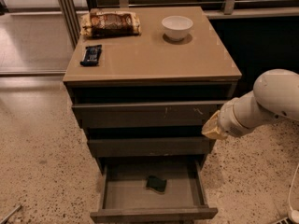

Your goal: Pick sponge from bottom drawer and place on counter

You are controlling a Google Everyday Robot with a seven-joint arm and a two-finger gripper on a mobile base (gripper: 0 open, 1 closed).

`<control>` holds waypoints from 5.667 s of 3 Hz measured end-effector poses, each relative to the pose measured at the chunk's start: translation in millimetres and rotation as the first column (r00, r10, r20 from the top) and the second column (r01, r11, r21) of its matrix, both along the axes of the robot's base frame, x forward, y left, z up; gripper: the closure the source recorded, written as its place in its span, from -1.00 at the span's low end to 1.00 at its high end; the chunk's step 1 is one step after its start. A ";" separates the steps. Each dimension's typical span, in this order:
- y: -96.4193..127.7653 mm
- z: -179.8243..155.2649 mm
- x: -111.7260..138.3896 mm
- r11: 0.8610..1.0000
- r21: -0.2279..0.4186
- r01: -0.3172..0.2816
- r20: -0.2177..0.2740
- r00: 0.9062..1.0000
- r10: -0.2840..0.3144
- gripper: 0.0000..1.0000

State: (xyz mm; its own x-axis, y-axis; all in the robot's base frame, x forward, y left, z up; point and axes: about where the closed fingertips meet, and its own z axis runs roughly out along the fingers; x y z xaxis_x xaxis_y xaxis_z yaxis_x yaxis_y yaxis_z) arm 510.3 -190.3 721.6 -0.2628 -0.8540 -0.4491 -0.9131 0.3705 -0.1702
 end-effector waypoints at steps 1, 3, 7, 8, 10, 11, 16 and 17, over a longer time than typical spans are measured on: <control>4.9 -72.5 4.1 0.998 0.048 0.034 -0.012 0.999 -0.033 1.00; 29.2 -239.2 47.6 0.977 0.182 0.110 -0.050 0.994 -0.102 1.00; 28.3 -386.8 33.7 0.959 0.249 0.131 -0.149 0.984 -0.096 1.00; 33.1 -447.5 25.6 0.939 0.316 0.134 -0.150 0.985 -0.090 1.00; 48.0 -530.5 18.5 0.895 0.422 0.143 -0.166 0.983 -0.079 1.00; 56.6 -518.8 25.2 0.906 0.410 0.108 -0.137 0.989 -0.056 1.00; 130.5 -553.2 73.5 0.927 0.370 -0.056 -0.040 0.996 0.076 -0.82; 135.5 -565.2 78.6 0.927 0.373 -0.052 -0.045 0.996 0.074 -0.78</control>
Offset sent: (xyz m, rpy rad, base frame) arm 0.0583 0.0388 -0.2867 0.2550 0.0463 -0.1559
